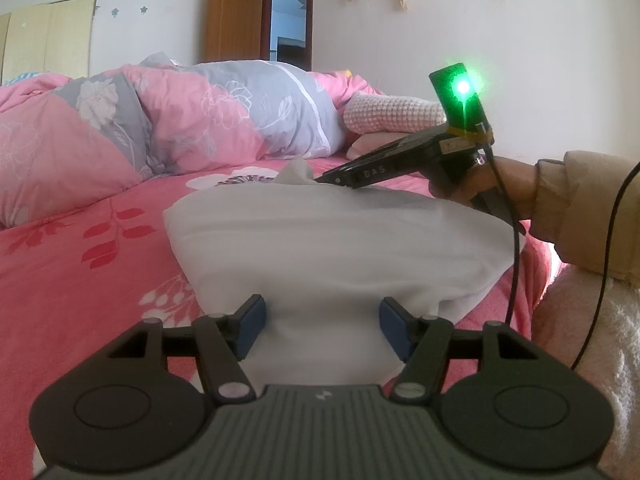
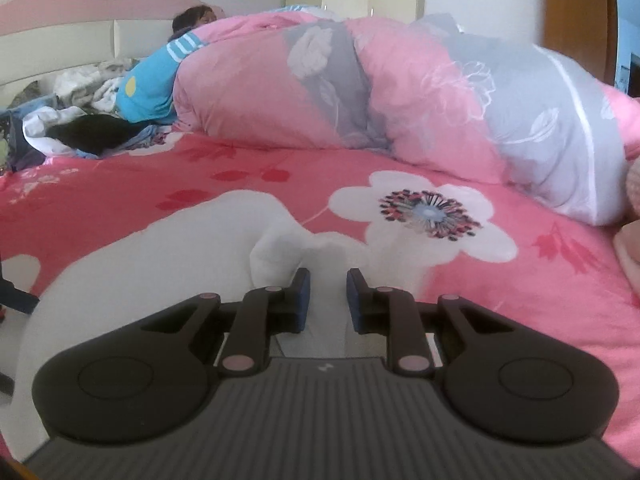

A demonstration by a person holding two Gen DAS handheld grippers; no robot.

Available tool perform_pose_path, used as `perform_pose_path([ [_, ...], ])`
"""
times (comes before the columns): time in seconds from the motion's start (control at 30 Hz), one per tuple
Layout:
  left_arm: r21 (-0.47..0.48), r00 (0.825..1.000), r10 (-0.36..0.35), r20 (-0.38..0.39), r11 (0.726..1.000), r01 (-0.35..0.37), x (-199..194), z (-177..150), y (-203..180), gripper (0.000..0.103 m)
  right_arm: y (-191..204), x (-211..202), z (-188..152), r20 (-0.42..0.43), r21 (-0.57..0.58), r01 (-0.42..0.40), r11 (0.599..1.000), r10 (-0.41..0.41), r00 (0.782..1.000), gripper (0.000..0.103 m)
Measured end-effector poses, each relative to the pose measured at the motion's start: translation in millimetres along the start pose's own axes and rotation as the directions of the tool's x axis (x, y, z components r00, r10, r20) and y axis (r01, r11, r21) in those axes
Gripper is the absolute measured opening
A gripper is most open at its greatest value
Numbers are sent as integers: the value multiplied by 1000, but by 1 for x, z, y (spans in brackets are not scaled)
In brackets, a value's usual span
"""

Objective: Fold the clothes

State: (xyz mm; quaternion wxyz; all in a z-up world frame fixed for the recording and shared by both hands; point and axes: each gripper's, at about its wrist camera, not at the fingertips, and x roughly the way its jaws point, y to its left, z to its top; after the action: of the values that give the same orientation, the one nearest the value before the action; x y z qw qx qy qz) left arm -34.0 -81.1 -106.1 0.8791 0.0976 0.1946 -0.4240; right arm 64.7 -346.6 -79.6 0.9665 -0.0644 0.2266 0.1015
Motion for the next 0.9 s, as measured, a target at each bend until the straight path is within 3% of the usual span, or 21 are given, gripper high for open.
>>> perform_pose_path([
  [0.17,4,1000,2,-1,1000,-2,1,0,-1,65,4,-2,4,-5,-38,56,998,-56,998,25],
  [0.33,3,1000,6,-3,1000,-6,1,0,-2,65,6,8,2,-49,-13,15,1000,-15,999,25],
  [0.4,6,1000,7,-5,1000,-7,1,1,-3,65,8,6,3,-37,-5,-6,1000,5,999,22],
  [0.47,7,1000,8,-6,1000,-8,1,1,-4,65,11,2,4,-24,-7,-22,1000,22,999,12],
  [0.63,5,1000,11,-4,1000,-11,2,1,-4,66,19,-4,2,-9,-1,-73,997,73,997,7],
  [0.77,5,1000,12,-4,1000,-12,2,1,-4,67,-4,10,-5,-39,208,-177,962,189,981,7],
  [0.9,4,1000,14,-5,1000,-14,1,2,-4,67,-39,15,-13,8,474,-255,843,286,958,8],
])
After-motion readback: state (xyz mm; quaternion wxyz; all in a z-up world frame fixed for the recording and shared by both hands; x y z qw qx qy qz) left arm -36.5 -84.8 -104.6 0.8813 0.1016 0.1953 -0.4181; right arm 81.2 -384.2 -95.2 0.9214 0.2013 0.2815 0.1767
